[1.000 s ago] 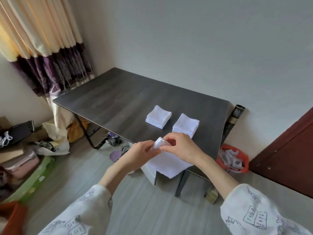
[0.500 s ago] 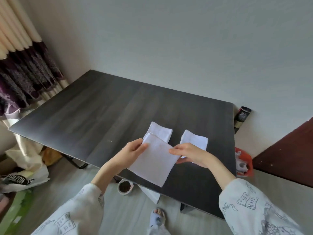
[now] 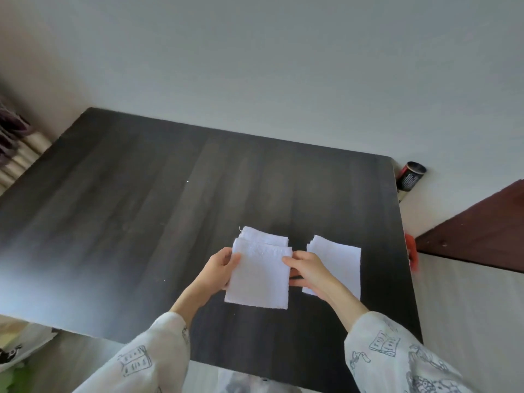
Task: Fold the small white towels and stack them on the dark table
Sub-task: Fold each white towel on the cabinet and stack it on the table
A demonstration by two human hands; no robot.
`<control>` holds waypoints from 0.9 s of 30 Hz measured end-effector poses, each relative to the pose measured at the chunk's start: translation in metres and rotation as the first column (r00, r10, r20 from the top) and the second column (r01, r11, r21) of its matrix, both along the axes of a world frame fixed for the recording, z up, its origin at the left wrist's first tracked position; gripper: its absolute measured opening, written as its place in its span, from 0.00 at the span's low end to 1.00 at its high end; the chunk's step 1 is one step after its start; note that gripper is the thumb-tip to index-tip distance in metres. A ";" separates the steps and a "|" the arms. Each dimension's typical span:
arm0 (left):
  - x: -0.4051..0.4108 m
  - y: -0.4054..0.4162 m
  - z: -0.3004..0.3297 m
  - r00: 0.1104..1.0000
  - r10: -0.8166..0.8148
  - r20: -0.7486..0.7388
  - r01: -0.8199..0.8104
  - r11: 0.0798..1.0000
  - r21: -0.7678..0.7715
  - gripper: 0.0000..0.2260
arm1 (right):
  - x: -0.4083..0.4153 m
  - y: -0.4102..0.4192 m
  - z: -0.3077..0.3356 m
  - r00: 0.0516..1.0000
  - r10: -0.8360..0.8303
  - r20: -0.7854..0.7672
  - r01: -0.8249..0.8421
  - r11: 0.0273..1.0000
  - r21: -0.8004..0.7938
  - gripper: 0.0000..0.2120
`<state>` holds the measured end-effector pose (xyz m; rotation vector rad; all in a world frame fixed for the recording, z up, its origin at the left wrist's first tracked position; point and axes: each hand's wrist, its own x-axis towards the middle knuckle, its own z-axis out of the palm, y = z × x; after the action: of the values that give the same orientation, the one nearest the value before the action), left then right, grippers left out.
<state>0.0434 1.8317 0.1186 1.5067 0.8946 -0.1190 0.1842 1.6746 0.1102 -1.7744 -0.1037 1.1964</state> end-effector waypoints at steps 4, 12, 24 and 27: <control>0.028 0.028 -0.020 0.995 -0.060 -0.074 0.064 0.997 0.051 0.09 | 0.008 0.022 -0.021 0.987 -0.141 0.073 0.147 0.985 -0.085 0.07; 0.059 0.055 -0.051 0.955 -0.225 -0.192 0.239 0.969 0.054 0.11 | 0.018 0.048 -0.054 0.959 -0.075 0.273 0.159 0.941 -0.298 0.07; 0.063 0.057 -0.058 0.943 -0.254 -0.214 0.275 0.958 0.075 0.12 | 0.019 0.058 -0.063 0.901 0.067 0.430 0.133 0.898 -0.419 0.13; 0.063 0.056 -0.058 0.935 -0.273 -0.229 0.300 0.949 0.094 0.12 | 0.018 0.059 -0.065 0.897 0.071 0.437 0.144 0.887 -0.440 0.14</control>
<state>0.1064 1.8879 0.0602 1.7631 0.8576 -0.4527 0.2019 1.7338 0.0447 -2.4461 -0.0489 0.8023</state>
